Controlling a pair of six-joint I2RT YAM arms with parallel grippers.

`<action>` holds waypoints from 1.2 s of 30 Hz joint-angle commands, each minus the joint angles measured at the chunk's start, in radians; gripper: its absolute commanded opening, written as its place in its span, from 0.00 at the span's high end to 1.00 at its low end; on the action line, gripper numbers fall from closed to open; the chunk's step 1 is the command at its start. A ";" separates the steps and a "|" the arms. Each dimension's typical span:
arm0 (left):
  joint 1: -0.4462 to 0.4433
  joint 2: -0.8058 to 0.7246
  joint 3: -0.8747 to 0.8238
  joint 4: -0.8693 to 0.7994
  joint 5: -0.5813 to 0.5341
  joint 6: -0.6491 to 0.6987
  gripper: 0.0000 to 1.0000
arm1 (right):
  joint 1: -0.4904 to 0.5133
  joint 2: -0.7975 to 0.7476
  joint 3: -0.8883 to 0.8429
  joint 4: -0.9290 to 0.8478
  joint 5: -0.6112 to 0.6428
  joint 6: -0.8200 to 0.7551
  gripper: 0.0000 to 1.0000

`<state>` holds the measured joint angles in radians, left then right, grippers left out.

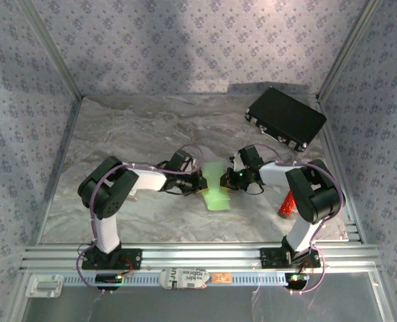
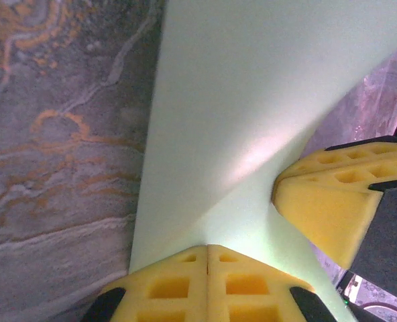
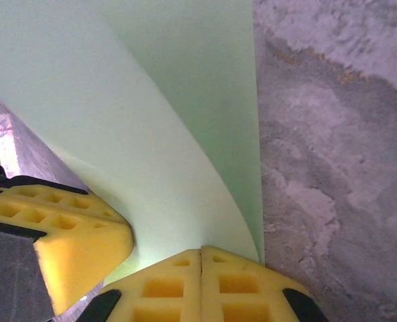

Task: Fold a paper plane with a square sheet of paper (pick it up from the middle)
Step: First fold the square sheet of paper in half at the center of the table.

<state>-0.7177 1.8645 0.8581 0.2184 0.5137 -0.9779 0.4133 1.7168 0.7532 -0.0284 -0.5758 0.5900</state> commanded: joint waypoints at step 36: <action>0.070 0.047 0.177 -0.227 -0.009 0.129 1.00 | 0.012 0.060 -0.042 -0.141 0.159 -0.021 1.00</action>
<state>-0.6498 1.9079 0.9890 0.0601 0.5083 -0.8913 0.4152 1.7157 0.7532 -0.0292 -0.5728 0.5896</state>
